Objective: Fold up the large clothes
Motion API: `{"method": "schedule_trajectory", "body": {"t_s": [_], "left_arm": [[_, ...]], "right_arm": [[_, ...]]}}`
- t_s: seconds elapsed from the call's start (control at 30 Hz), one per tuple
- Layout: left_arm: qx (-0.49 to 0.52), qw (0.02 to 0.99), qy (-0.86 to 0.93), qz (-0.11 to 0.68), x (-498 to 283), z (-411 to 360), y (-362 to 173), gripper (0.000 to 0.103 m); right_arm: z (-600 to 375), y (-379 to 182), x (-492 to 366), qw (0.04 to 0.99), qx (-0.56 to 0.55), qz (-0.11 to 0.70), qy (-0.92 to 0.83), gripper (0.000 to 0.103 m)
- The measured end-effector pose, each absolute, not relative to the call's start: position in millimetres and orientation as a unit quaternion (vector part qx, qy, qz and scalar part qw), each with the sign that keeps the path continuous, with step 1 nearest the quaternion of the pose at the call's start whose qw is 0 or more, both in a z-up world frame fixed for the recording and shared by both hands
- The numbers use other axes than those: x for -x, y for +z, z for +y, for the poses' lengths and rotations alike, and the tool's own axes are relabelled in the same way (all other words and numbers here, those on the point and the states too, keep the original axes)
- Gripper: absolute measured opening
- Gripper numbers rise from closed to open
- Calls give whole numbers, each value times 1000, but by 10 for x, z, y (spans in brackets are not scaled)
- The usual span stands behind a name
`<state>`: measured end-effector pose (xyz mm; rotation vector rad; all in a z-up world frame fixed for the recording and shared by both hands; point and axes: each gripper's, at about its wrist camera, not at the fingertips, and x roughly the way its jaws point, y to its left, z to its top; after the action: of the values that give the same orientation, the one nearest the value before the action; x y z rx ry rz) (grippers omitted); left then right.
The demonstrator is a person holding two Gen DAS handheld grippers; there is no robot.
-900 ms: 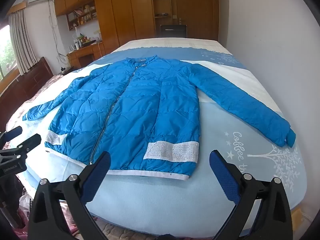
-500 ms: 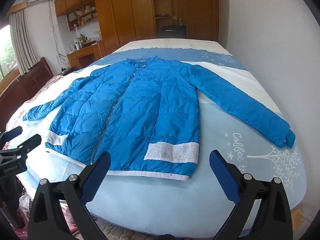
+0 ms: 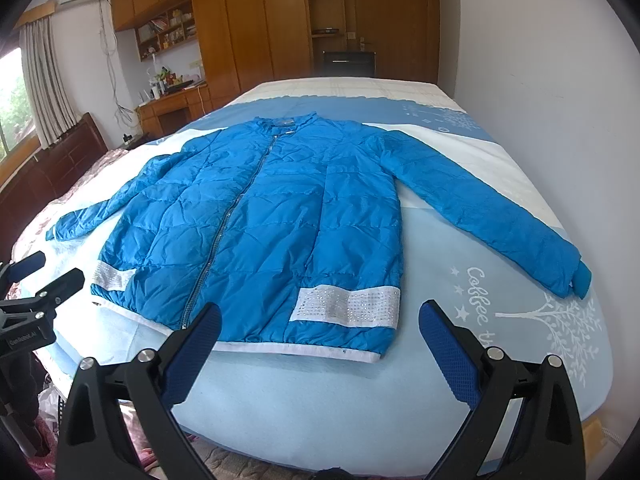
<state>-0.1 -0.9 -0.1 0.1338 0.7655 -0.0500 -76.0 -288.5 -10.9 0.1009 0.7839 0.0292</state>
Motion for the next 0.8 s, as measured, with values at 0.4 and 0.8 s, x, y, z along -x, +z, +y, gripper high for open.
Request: {"method": "schedule_trajectory", "body": {"t_s": [0.4, 0.8], "left_arm": [[-66, 926, -22, 372, 13, -6, 2, 100], [-67, 926, -22, 372, 14, -8, 3, 100]], "right_arm": [[-2878, -106, 763, 923, -48, 381, 14, 99], [-2888, -122, 768, 923, -48, 381, 14, 99]]}}
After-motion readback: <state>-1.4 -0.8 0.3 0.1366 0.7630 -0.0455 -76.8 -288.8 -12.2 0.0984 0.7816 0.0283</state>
